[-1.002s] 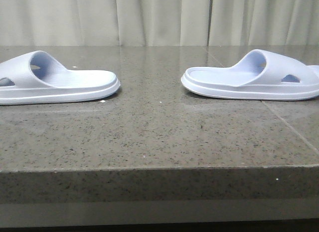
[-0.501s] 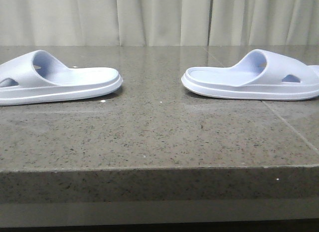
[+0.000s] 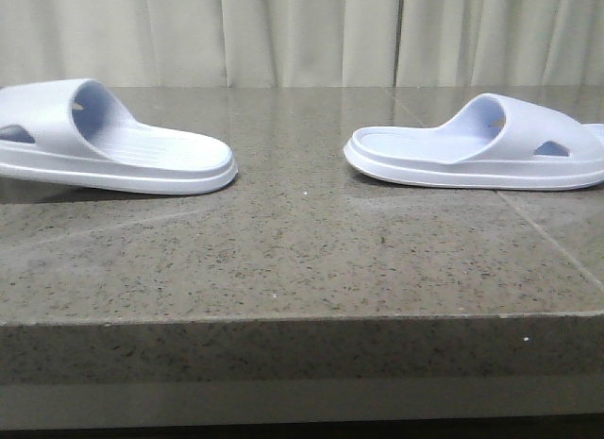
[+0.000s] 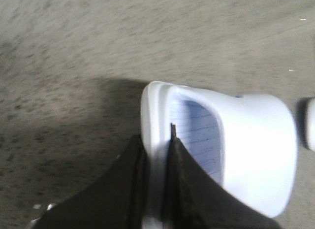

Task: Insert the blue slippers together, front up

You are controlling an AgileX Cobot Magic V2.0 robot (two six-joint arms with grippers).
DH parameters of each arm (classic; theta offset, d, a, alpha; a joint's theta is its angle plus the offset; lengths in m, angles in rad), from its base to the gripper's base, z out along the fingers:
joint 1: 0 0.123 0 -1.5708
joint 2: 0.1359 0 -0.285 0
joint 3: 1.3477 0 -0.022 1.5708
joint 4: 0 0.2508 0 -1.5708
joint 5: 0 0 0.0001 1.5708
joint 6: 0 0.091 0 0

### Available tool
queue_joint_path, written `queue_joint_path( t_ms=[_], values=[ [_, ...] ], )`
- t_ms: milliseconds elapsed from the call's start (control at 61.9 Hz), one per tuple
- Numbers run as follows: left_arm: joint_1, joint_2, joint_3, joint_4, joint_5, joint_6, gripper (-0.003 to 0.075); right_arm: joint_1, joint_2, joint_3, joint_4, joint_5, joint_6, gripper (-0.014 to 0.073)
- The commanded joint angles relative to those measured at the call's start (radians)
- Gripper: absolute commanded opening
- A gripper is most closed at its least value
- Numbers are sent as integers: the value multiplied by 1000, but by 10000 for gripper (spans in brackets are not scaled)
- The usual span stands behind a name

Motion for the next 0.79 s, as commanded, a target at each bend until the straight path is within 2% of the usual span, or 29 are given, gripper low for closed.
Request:
queue_joint_path(
  t_ms=[0,194,404,598,776],
  values=[
    [-28,-132,-1,-91,33,29,-20,-6,13,-30,-10,-74,0,454],
    [-99,-327,120,-119,-26,67,-20,-6,13,-30,-10,-69,0,454],
    [-102,-455,271,-223,-60,67,-20,-26,34,-42,-10,-57,17,454],
    [-112,-447,310,-250,-60,72,-20,-160,212,-143,-10,32,44,454],
    [-167,-433,310,-252,-80,72,-20,-303,403,-240,25,63,43,454]
  ],
)
